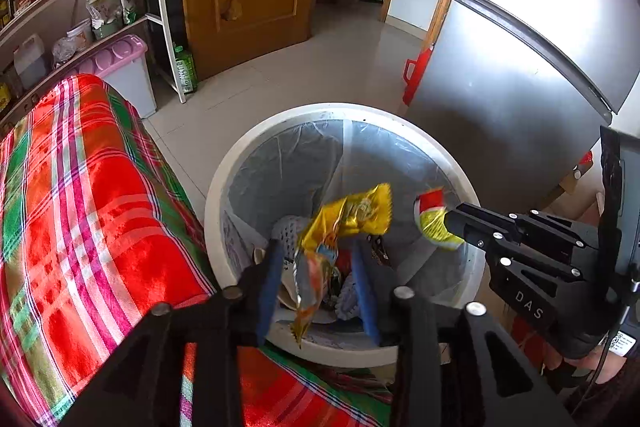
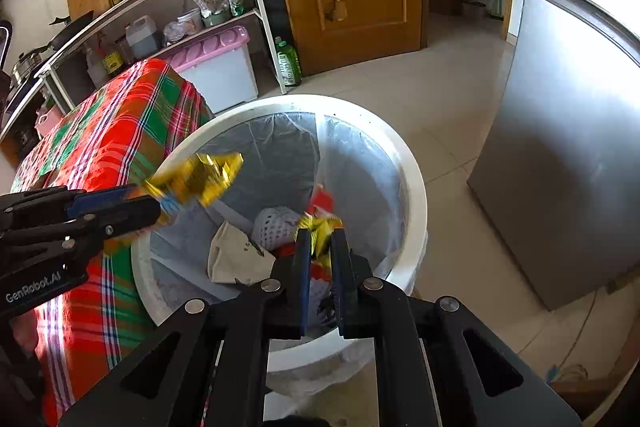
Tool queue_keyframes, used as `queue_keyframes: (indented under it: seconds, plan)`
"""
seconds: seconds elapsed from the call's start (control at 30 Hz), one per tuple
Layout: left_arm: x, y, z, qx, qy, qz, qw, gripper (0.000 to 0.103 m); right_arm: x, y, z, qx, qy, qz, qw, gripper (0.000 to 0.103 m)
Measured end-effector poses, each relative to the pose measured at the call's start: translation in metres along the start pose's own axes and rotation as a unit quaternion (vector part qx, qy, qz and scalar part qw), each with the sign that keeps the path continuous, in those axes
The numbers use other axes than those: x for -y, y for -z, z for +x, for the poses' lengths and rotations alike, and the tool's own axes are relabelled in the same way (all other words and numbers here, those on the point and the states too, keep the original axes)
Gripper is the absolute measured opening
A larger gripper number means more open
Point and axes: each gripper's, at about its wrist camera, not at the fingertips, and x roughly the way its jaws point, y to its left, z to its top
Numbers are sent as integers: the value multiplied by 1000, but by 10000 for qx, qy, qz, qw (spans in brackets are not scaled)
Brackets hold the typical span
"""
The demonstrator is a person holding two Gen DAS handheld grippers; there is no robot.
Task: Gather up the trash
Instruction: 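Open both tools to drop the wrapper and packet into the bin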
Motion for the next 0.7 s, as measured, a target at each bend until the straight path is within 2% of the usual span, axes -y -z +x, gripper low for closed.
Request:
queue_keyframes:
  seconds: [0.17, 0.3, 0.4, 0.47, 0.7]
  plan:
    - [-2, 1, -1, 3, -24, -44, 10000, 51, -2, 0, 1, 3, -15, 14, 10000, 27]
    - [-5, 2, -7, 56, -18, -93, 9999, 59, -5, 0, -5, 57, 2, -1, 10000, 27]
    - [-10, 4, -17, 157, -62, -140, 9998, 61, -9, -1, -10, 115, 24, -40, 9999, 30]
    - [-13, 5, -24, 241, -93, -177, 9995, 62, -13, -1, -16, 187, 40, -45, 9998, 36]
    - [-26, 14, -53, 577, -315, -250, 9975, 68, -31, 0, -33, 395, -62, -71, 9992, 40]
